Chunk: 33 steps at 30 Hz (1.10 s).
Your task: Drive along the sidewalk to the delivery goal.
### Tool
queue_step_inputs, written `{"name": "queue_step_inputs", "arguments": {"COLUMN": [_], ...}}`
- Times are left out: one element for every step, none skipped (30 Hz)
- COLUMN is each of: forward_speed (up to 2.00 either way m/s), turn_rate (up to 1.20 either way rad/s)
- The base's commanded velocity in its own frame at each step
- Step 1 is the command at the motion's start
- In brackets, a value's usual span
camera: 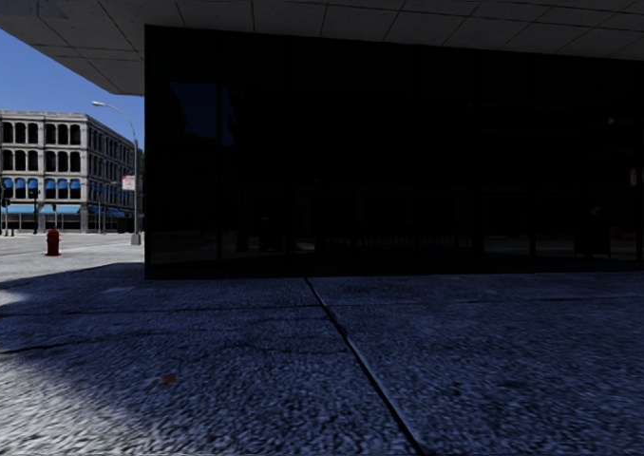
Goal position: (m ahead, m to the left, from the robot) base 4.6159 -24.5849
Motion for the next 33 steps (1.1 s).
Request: {"name": "queue_step_inputs", "arguments": {"forward_speed": [1.52, 1.52, 1.43, 1.41, 1.4, 1.4, 1.39, 1.39, 1.39, 1.39, 1.39, 1.39, 1.39, 1.39, 1.4, 1.4, 1.41, 1.41, 1.42, 1.44, 1.46, 1.46, 1.47, 1.47, 1.47, 1.48, 1.48, 1.48, 1.48, 1.49, 1.5, 1.51, 1.51], "turn_rate": [-0.58, -0.58, -0.63, -0.64, -0.65, -0.65, -0.65, -0.65, -0.65, -0.65, -0.65, -0.65, -0.65, -0.65, -0.65, -0.65, -0.65, -0.65, -0.65, -0.65, -0.65, -0.65, -0.65, -0.65, -0.65, -0.65, -0.65, -0.65, -0.65, -0.65, -0.65, -0.65, -0.65]}}
